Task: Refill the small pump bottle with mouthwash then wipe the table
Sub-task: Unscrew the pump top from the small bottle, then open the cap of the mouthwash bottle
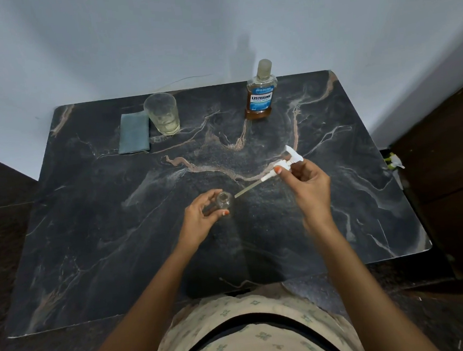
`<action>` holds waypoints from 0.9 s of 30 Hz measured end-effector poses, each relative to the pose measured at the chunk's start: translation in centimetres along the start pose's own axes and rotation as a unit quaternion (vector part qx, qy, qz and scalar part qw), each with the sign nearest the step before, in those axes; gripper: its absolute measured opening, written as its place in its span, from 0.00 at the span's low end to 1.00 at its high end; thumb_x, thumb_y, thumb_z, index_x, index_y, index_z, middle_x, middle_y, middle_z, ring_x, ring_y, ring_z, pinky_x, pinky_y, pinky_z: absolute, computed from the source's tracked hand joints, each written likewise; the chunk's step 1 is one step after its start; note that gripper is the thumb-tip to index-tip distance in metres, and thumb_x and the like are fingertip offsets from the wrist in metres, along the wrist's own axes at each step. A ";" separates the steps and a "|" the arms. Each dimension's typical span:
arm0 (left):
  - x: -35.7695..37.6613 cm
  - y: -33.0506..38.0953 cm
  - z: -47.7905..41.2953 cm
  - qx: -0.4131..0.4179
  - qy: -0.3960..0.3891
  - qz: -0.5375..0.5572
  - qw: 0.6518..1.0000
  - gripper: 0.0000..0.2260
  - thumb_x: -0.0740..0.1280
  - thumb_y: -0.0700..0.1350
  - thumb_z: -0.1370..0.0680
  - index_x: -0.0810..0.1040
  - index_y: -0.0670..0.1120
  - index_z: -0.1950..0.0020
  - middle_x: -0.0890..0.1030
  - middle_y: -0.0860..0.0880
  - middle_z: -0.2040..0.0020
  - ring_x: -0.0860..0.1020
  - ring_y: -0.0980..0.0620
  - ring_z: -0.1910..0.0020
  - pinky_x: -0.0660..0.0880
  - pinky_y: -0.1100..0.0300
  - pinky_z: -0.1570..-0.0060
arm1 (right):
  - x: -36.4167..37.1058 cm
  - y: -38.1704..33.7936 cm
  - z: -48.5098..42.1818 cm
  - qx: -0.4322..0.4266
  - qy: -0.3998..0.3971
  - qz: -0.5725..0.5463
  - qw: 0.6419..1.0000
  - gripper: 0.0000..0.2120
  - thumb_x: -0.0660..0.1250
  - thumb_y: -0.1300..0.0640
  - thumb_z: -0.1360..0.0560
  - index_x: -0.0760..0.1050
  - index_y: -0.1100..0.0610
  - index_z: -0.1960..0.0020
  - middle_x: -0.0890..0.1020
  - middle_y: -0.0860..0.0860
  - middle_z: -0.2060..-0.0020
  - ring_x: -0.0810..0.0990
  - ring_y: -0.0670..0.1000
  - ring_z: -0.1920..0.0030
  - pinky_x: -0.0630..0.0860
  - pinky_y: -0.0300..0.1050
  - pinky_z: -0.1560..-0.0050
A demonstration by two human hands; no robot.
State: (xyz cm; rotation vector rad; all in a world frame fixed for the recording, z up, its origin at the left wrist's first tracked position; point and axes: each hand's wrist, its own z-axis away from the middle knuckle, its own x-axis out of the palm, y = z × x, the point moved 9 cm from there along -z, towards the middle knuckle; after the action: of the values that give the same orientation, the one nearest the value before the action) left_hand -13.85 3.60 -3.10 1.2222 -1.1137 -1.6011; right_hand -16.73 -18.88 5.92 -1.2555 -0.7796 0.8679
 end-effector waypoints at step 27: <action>0.7 -0.8 0.0 -0.012 -0.002 0.019 1.000 0.24 0.72 0.36 0.31 0.71 0.54 0.39 0.76 0.53 0.41 0.74 0.62 0.42 0.69 0.67 0.40 | -11.0 14.0 -0.3 0.187 0.124 0.296 0.929 0.20 0.71 0.52 0.30 0.75 0.66 0.47 0.77 0.63 0.46 0.79 0.63 0.51 0.75 0.57 0.45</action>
State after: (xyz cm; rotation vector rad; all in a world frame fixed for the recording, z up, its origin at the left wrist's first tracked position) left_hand -14.03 3.17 -4.06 1.1751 -1.1106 -1.5851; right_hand -23.36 -27.41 -8.23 -1.2326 -0.0064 1.2419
